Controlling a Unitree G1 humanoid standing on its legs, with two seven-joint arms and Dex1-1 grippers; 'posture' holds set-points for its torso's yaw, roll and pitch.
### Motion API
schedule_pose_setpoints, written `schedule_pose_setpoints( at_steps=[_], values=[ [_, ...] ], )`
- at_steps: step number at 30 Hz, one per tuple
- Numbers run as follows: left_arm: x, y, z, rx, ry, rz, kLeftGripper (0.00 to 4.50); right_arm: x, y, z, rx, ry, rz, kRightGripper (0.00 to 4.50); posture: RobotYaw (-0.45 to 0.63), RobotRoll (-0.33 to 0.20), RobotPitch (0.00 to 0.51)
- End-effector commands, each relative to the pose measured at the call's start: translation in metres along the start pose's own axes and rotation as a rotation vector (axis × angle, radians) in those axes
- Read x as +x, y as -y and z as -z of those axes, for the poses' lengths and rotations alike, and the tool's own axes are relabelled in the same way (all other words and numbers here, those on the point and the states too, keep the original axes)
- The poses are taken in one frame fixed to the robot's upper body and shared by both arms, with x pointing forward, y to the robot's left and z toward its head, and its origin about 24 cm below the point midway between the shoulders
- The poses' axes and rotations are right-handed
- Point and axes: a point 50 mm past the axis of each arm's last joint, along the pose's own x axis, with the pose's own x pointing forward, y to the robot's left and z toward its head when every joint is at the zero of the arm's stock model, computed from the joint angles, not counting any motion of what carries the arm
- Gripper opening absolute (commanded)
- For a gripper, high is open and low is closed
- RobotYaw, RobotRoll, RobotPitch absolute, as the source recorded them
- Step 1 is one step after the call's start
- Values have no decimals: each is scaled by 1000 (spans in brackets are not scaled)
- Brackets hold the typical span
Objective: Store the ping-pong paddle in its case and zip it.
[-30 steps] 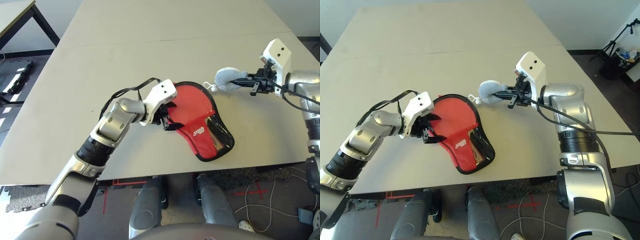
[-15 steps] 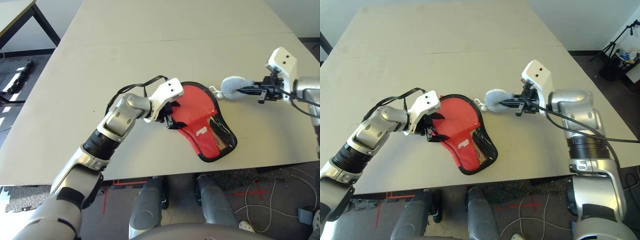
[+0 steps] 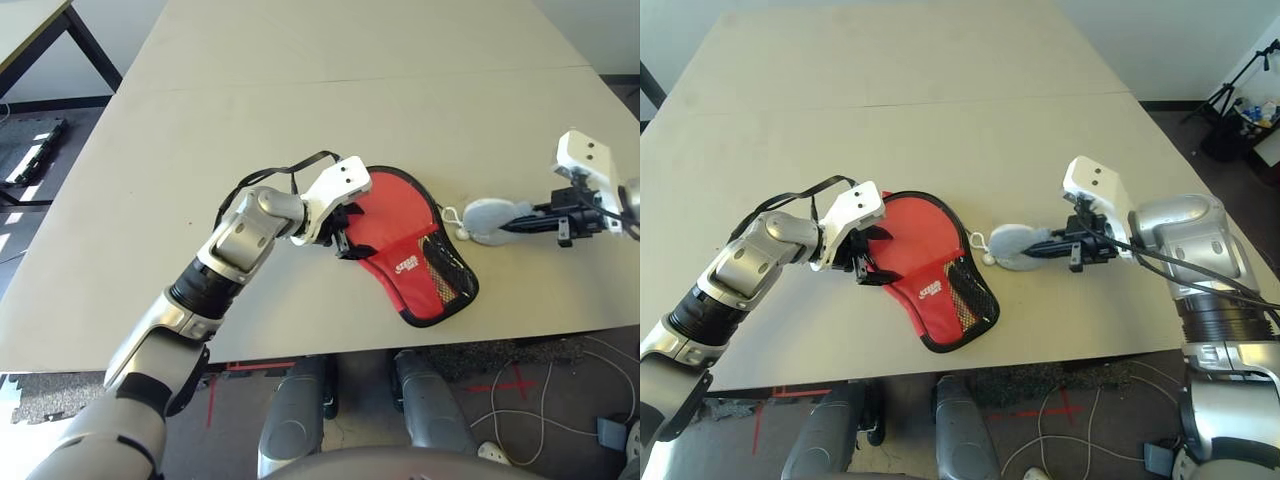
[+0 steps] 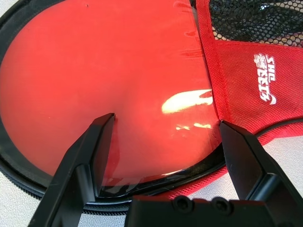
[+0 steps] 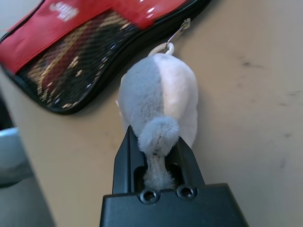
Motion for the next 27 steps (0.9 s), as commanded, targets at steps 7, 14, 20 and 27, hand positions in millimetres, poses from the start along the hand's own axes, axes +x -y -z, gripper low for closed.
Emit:
schedule_pose_setpoints(
  at_steps=[7,14,20,27],
  values=[
    [13,7,24,-71,-104,37,4500,4,-45,21,69,-137,-301,114,-75,0,226],
    [13,7,24,-70,-101,34,4500,3,-46,25,77,-154,-315,114,-75,0,222],
    [13,6,22,-66,-89,35,4500,-4,-32,19,110,-109,-227,1114,-77,0,217],
    [10,3,22,-70,-73,26,4500,-32,-21,8,243,2,-156,3339,-69,0,230]
  ],
)
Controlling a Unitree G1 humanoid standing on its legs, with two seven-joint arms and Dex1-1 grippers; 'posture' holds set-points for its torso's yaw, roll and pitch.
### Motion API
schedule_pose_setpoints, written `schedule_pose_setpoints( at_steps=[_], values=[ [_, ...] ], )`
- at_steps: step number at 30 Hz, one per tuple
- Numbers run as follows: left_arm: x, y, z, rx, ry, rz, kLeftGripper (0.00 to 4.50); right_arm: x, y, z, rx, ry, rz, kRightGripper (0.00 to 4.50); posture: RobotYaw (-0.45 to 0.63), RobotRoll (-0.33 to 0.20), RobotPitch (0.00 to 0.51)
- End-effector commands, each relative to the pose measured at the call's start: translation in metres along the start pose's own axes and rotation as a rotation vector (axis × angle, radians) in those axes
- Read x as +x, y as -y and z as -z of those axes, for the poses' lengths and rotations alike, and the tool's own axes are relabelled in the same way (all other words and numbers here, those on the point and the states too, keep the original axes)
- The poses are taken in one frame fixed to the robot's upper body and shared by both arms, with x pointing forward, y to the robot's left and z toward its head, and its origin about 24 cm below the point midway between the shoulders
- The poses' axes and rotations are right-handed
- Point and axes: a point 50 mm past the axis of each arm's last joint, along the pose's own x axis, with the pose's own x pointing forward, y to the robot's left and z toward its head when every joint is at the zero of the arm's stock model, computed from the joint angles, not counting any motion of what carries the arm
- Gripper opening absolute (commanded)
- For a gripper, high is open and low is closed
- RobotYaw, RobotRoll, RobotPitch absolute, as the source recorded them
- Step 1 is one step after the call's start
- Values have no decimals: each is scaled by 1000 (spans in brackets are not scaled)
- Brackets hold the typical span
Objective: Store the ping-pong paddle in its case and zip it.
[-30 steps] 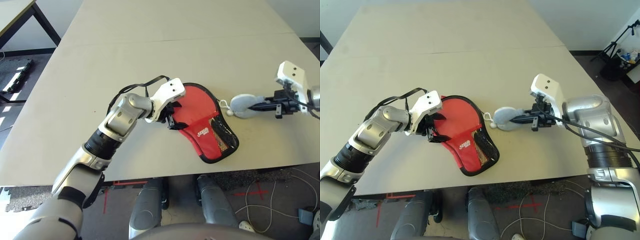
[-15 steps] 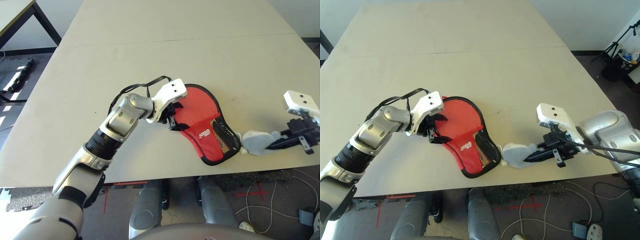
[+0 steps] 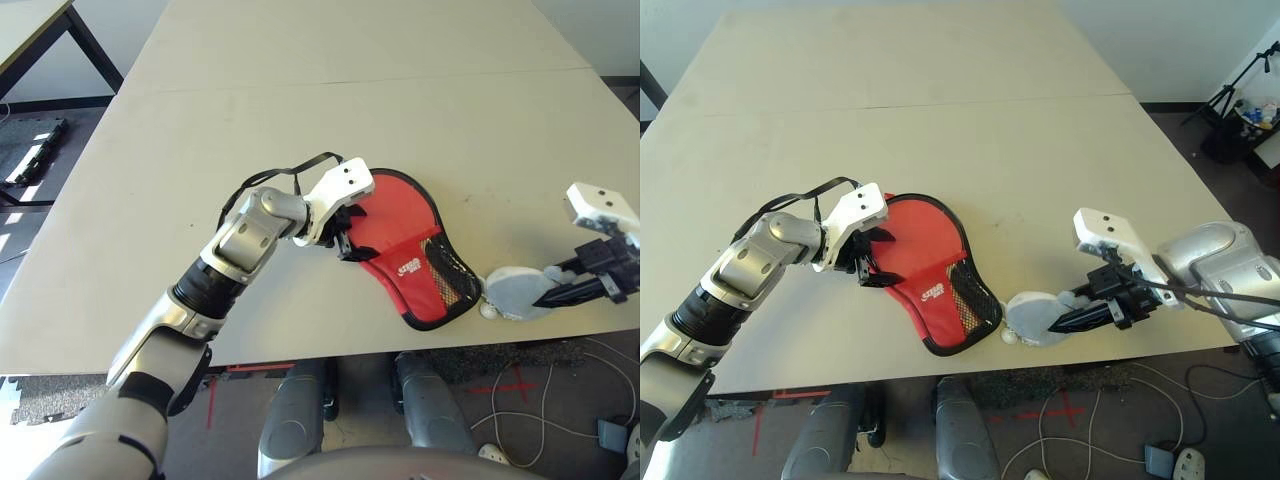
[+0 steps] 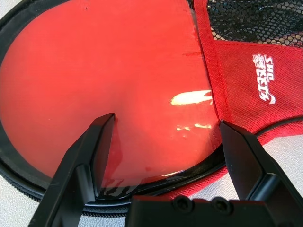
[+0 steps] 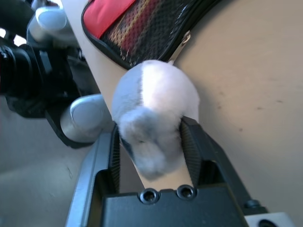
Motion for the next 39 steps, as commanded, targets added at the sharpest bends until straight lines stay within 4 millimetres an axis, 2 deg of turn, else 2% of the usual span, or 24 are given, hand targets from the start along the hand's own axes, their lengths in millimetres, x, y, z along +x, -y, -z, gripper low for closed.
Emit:
schedule_pose_setpoints(
  at_steps=[1,4,7,12,17,19,22,25,28,33,39],
  values=[
    [8,3,20,-72,-69,16,4500,-13,3,2,61,55,21,3633,-68,0,235],
    [3,3,15,-83,-27,13,4500,-20,18,1,94,159,90,4468,-69,0,244],
    [-6,1,6,-91,41,-6,4500,-19,36,-4,96,280,184,4468,-65,0,253],
    [-36,-9,-15,-104,223,-82,4500,-17,67,-19,99,577,438,4468,-61,0,257],
    [-78,-27,-32,-164,449,-225,4500,-17,86,-25,114,799,674,4468,-59,0,267],
    [-101,-39,-31,-222,543,-357,4500,-17,90,-23,125,859,751,4468,-58,0,270],
    [-125,-53,-19,-294,624,-557,4500,-20,94,-19,134,956,877,4468,-47,0,258],
    [-138,-57,-2,-327,625,-708,4500,-24,98,-14,155,997,969,4468,-36,0,231],
    [-150,-59,18,-384,647,-864,4500,-33,100,-10,163,1045,1094,4468,-32,0,225],
    [-161,-55,55,-465,654,-1124,4500,-42,103,-1,173,1071,1250,4468,-21,0,191],
    [-162,-46,83,-506,668,-1286,4500,-39,105,7,172,1045,1312,4468,-20,0,171]
  ],
)
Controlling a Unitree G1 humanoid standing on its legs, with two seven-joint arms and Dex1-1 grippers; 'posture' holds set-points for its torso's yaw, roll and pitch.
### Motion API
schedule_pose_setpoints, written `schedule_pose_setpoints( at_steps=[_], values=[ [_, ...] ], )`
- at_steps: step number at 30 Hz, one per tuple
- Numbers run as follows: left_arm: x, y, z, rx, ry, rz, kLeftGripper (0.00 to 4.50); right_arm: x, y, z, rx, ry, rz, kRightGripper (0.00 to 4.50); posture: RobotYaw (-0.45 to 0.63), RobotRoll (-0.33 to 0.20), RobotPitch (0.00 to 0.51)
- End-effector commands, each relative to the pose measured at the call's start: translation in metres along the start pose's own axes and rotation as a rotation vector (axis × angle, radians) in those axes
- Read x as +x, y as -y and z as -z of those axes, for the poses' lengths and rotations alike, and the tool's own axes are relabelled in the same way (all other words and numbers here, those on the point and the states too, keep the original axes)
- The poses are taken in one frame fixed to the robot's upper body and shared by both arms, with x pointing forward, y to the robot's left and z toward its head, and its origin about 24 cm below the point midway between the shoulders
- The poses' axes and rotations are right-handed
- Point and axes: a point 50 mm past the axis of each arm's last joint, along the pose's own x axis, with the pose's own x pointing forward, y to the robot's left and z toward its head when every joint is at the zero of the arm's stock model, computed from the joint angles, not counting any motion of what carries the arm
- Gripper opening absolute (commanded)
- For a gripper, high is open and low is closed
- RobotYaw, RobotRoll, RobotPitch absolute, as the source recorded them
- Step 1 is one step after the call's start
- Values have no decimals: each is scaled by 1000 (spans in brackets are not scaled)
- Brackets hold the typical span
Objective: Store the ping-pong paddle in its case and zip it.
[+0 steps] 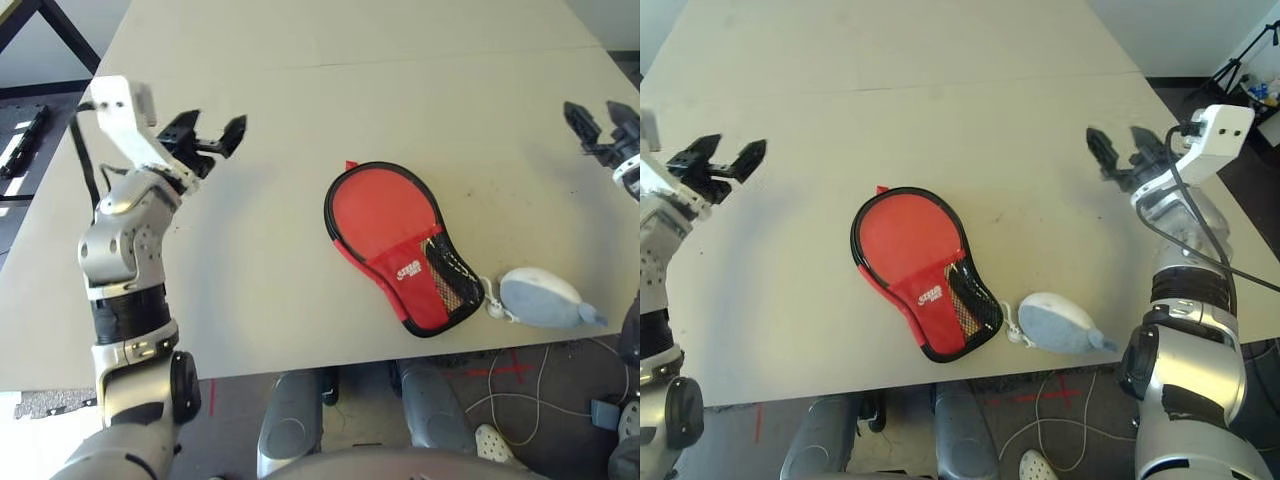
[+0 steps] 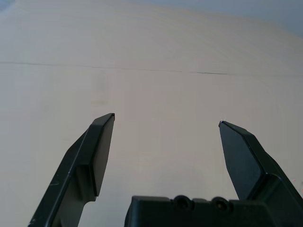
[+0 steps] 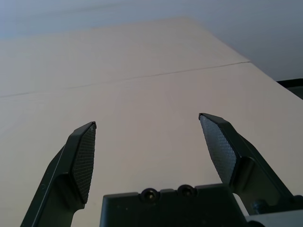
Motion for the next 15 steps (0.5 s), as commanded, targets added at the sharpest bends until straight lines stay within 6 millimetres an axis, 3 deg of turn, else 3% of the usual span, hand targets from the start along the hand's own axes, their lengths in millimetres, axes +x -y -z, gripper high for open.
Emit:
schedule_pose_setpoints(
  at_steps=[1,15],
  values=[
    [-10,-13,13,5,8,-94,4500,-4,4,7,-12,-7,35,4468,-20,0,170],
    [-22,-25,43,39,-62,-148,4500,-3,-3,19,-11,-25,62,4468,-27,0,181]
  ],
)
